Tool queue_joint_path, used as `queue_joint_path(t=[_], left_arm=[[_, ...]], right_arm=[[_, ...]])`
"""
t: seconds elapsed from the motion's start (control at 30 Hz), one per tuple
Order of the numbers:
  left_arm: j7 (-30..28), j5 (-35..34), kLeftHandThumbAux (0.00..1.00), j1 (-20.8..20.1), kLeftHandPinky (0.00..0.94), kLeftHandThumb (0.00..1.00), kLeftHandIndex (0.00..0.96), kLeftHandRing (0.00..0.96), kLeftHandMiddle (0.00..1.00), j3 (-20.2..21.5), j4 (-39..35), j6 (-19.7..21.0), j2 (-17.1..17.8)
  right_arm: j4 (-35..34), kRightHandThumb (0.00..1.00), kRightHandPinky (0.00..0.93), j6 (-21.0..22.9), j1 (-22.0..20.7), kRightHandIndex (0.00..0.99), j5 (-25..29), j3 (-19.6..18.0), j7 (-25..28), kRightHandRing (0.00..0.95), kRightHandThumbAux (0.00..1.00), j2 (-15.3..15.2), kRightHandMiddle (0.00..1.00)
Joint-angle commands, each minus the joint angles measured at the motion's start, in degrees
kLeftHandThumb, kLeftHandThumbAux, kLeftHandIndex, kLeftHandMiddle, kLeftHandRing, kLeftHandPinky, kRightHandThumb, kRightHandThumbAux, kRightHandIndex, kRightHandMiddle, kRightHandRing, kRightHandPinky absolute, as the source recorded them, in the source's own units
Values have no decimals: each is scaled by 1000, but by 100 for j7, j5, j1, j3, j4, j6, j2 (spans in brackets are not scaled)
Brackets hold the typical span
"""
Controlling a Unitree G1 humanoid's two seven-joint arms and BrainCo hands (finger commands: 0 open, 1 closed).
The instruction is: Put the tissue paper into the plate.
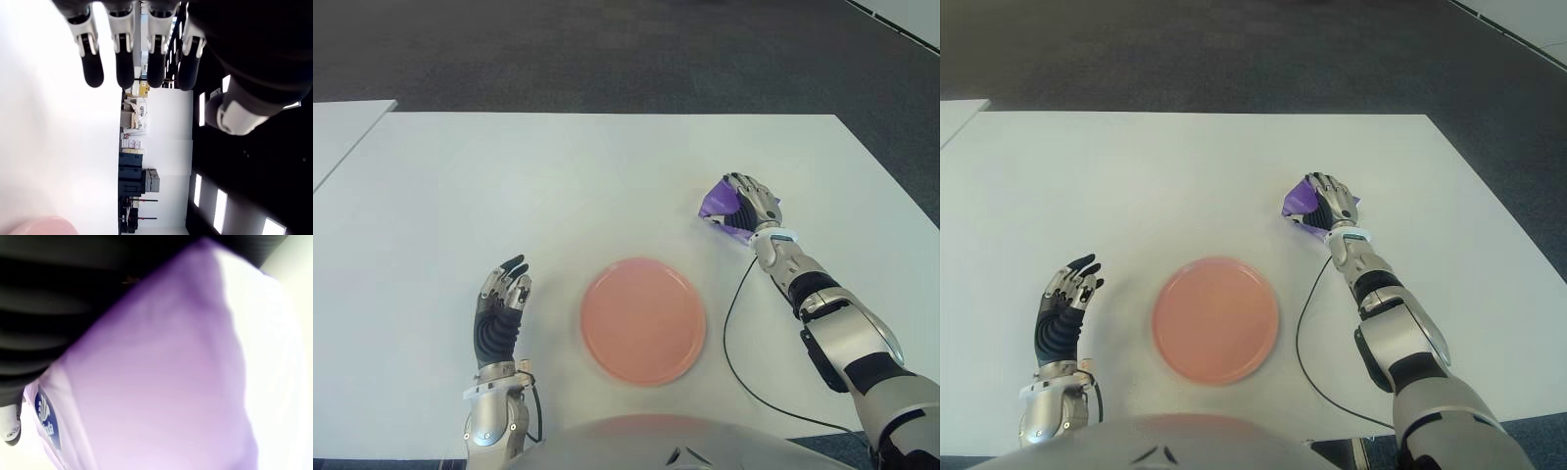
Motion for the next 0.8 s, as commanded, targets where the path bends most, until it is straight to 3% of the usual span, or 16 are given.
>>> queue_joint_path(t=[0.03, 0.8], left_arm=[[-95, 29, 553, 119, 243, 267, 261, 215, 207, 3, -96, 121, 35], [-71, 70, 519, 392, 237, 246, 235, 215, 206, -71, -350, 187, 23]], right_arm=[[63, 329, 68, 54, 171, 5, -16, 52, 25, 32, 482, 90, 46], [450, 347, 80, 175, 365, 2, -87, 182, -25, 41, 482, 398, 51]])
